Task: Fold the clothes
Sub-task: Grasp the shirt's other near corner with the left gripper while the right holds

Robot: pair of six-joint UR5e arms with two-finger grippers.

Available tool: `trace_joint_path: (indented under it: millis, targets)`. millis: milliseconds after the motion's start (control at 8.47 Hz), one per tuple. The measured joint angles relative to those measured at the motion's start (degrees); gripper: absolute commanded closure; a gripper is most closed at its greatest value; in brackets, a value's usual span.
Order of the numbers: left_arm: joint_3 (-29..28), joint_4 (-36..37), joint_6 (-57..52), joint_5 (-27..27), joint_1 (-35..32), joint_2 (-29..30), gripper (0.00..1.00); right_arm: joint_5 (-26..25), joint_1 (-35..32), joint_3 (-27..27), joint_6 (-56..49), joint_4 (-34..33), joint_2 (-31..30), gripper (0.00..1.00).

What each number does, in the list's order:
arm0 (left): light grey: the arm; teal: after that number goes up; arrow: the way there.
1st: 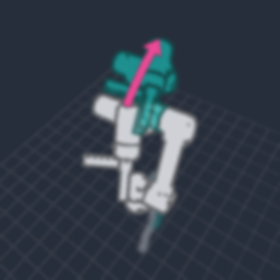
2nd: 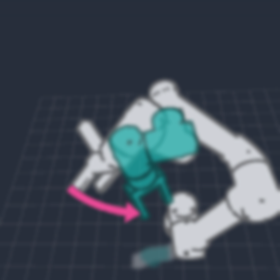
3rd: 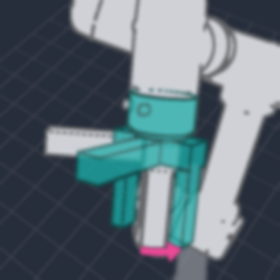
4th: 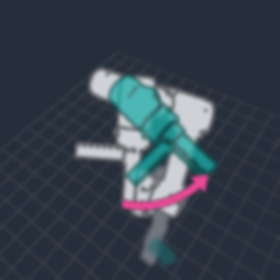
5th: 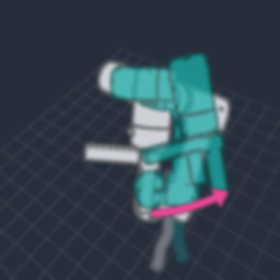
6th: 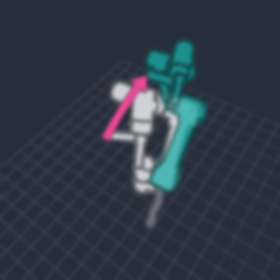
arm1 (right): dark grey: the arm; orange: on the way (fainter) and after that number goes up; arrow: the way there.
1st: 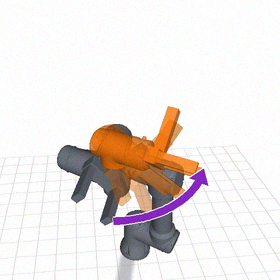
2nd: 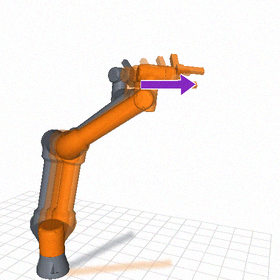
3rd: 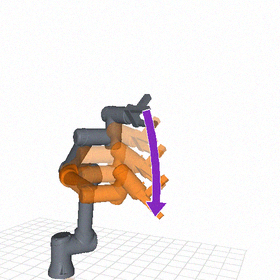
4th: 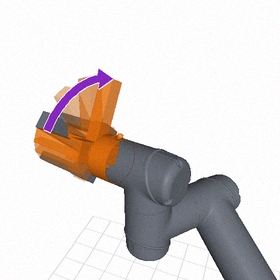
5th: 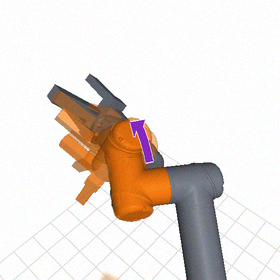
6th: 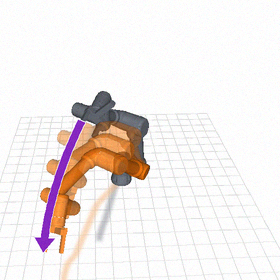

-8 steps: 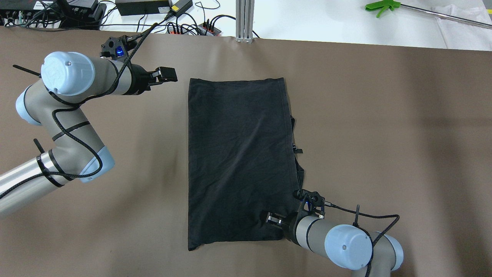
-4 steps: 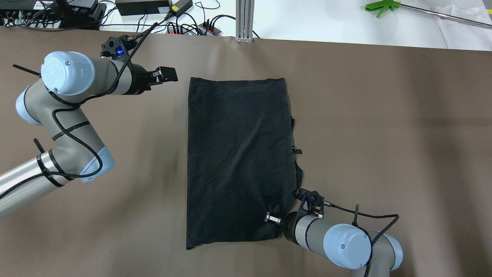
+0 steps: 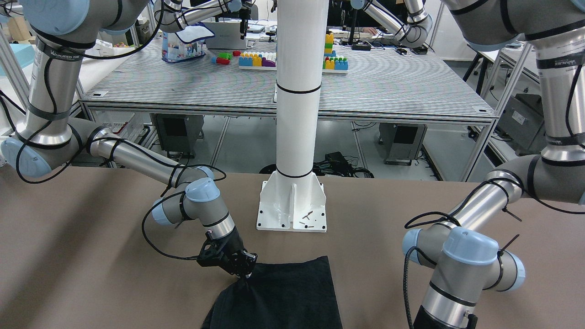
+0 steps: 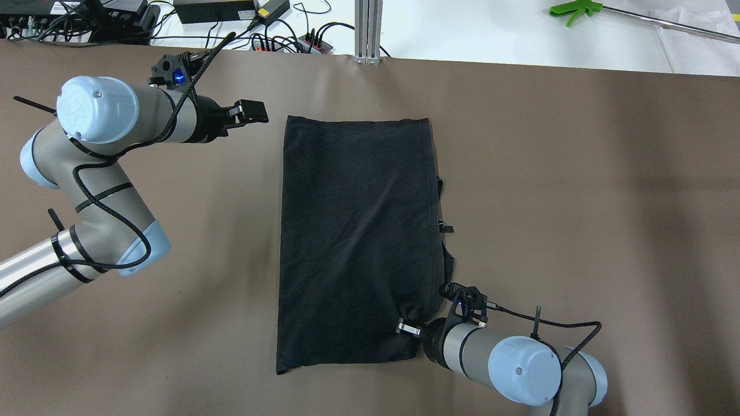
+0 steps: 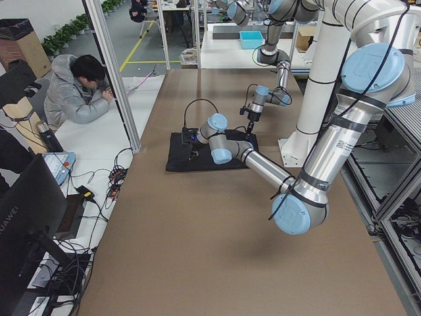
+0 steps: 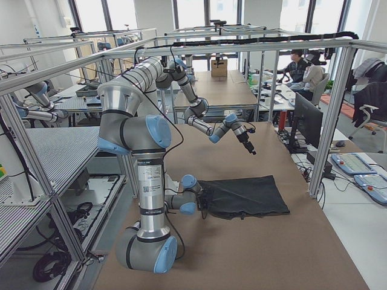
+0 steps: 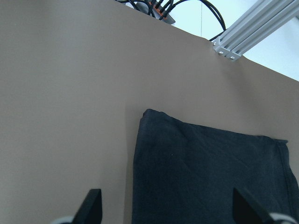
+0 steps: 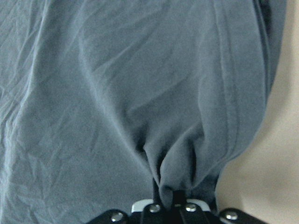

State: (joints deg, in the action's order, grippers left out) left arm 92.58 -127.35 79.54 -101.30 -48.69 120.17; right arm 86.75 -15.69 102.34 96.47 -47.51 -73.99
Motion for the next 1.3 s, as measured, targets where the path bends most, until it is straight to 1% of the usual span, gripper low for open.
trace_joint_path:
  millis: [118, 236, 354, 472, 590, 827, 945, 1299]
  targets:
    - [2.4, 1.7, 3.6, -1.5, 0.1, -0.4, 0.0, 0.3, 0.1, 0.5, 0.0, 0.0, 0.0, 1.0]
    - [5.8, 2.8, 8.6, -2.9, 1.1, -2.2, 0.0, 0.4, 0.2, 0.8, 0.0, 0.0, 0.1, 1.0]
    - [10.2, 2.2, 13.0, -3.0, 3.7, -5.8, 0.0, 0.4, 0.2, 1.4, 0.0, 0.0, 0.1, 1.0]
    - [14.3, 0.5, 17.0, -1.0, 7.0, -9.7, 0.0, 0.4, 0.2, 2.2, 0.0, 0.0, 0.0, 1.0]
    - [17.1, -1.1, 20.9, 3.0, 11.5, -12.6, 0.0, 0.4, 0.2, 3.0, -0.1, 0.0, 0.0, 1.0]
    - [19.6, -2.4, 25.9, 15.1, 22.6, -14.9, 0.0, 0.3, 0.2, 3.6, -0.2, 0.0, 0.0, 1.0]
    - [20.0, -2.7, 27.6, 20.1, 27.2, -15.5, 0.0, 0.1, 0.2, 3.7, -0.2, 0.0, 0.0, 1.0]
    - [20.2, -3.2, 31.6, 31.4, 38.2, -16.9, 0.0, -0.4, 0.3, 3.8, -0.3, 0.0, -0.2, 1.0]
